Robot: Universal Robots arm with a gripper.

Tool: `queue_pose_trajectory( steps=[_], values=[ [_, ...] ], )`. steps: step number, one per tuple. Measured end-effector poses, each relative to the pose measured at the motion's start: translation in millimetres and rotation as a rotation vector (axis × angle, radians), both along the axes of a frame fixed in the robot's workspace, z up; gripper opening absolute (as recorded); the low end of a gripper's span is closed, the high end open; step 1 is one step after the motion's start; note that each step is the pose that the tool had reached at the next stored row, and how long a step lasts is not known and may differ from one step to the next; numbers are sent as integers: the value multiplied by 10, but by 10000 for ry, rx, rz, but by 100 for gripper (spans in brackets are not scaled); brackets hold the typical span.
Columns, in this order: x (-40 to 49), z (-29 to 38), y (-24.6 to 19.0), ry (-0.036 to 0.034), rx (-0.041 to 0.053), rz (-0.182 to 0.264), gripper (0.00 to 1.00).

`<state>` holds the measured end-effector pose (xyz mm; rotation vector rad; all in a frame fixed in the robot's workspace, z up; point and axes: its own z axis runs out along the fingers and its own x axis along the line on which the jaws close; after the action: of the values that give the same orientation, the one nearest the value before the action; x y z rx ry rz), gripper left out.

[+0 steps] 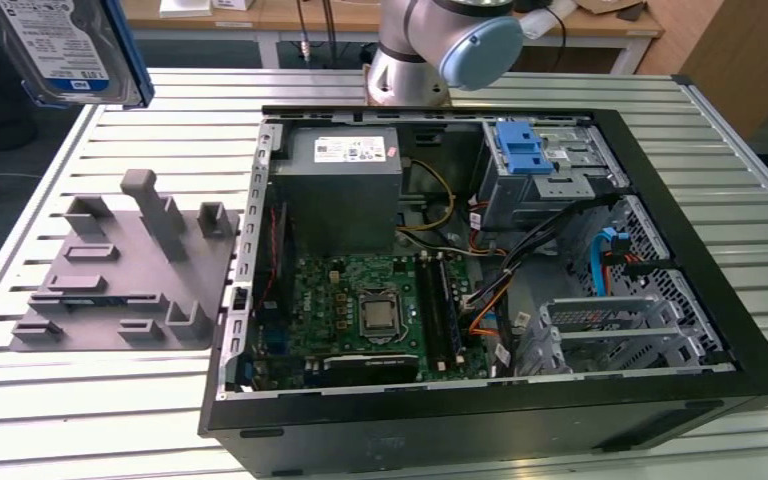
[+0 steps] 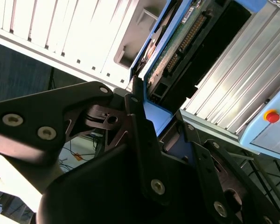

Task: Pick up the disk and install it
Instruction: 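Pick up the disk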

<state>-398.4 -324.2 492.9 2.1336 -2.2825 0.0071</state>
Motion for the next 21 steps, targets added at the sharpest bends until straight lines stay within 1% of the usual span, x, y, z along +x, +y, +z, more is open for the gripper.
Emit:
queue_pose_trajectory(
  steps=[19, 20, 21],
  values=[
    [135, 1, 0, 1, 0, 1, 36],
    [159, 0, 0, 1, 0, 0, 36],
    [164, 0, 0, 0, 0, 0, 36]
  ],
)
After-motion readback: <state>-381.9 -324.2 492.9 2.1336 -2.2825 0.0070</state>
